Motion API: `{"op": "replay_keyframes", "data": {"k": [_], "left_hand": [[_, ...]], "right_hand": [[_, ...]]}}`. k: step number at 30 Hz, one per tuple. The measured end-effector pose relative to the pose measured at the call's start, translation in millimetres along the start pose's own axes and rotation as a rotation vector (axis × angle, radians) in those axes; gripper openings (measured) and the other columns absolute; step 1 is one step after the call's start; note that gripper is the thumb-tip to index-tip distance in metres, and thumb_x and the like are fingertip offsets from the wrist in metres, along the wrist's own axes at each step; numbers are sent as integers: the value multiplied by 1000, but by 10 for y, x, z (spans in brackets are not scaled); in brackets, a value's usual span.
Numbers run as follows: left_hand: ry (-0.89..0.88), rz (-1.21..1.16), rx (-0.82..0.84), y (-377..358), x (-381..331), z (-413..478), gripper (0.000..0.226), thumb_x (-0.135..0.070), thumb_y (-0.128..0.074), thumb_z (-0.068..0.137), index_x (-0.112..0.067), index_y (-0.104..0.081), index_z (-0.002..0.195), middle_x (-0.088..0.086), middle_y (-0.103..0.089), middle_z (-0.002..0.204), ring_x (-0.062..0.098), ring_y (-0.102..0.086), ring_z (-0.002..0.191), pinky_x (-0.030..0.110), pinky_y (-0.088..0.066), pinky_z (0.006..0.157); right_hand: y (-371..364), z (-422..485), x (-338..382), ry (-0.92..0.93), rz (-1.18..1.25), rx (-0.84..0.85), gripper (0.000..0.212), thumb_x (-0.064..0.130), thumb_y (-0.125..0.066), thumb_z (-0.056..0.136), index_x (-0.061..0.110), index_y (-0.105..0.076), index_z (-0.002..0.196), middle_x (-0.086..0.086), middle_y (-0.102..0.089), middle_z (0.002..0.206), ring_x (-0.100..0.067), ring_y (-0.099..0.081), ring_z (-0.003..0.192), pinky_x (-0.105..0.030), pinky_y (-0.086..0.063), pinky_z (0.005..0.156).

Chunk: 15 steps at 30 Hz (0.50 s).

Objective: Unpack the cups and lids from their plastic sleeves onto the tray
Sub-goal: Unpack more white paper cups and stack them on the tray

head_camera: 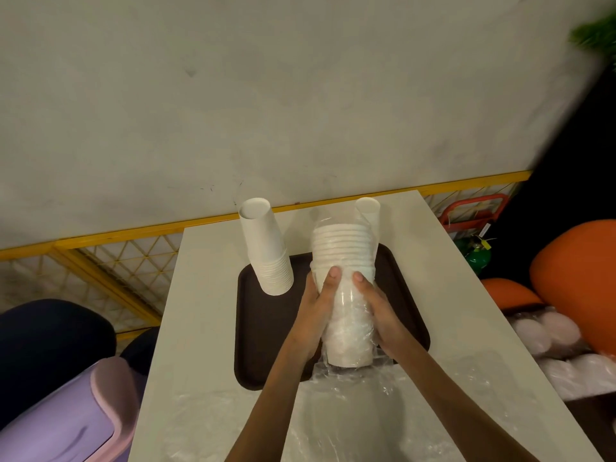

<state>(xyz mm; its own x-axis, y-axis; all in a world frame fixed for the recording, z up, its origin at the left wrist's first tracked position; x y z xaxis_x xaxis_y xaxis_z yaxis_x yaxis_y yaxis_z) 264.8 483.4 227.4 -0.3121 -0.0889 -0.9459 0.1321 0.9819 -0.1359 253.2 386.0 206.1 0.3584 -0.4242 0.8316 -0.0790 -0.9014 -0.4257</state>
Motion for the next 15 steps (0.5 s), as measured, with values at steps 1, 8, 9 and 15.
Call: {"op": "replay_keyframes", "data": {"k": [1, 8, 9, 15], "left_hand": [[6, -28, 38, 1, 15, -11, 65, -53, -54, 79, -26, -37, 136, 7, -58, 127, 21, -63, 110, 45, -53, 93], [52, -238, 268, -21, 11, -80, 58, -24, -63, 86, -7, -44, 137, 19, -57, 131, 33, -56, 121, 47, -49, 98], [59, -248, 265, -33, 9, -95, 62, -27, -67, 83, -7, -44, 137, 20, -57, 131, 34, -55, 121, 50, -48, 98], [19, -217, 71, 17, -17, -125, 57, -52, -57, 86, -16, -52, 130, 11, -68, 115, 25, -66, 105, 43, -55, 86]], "right_hand": [[11, -7, 4, -9, 29, 20, 55, 48, -66, 79, 19, -53, 123, -10, -70, 106, -26, -69, 97, -43, -56, 81], [-62, -31, 79, 26, 224, 132, 100, 50, -88, 43, 9, -52, 126, -22, -65, 106, -34, -67, 88, -42, -57, 64], [-60, -38, 77, 41, 220, 135, 105, 51, -87, 45, 9, -47, 132, -24, -62, 111, -35, -65, 92, -44, -56, 67], [-99, -112, -73, 97, -7, 114, 96, 58, -79, 59, 17, -42, 137, -13, -63, 122, -29, -61, 112, -47, -52, 91]]}}
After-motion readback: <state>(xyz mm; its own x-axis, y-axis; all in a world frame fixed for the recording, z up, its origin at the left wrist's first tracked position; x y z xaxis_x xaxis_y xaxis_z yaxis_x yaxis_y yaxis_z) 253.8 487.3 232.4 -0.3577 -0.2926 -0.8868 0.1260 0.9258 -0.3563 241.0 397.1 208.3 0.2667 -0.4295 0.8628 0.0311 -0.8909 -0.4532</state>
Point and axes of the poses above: each hand's wrist, its own z-axis towards the middle knuckle, its own y-axis out of the back of the hand, x = y × z, the point moved 7 cm from there along z, towards the middle knuckle
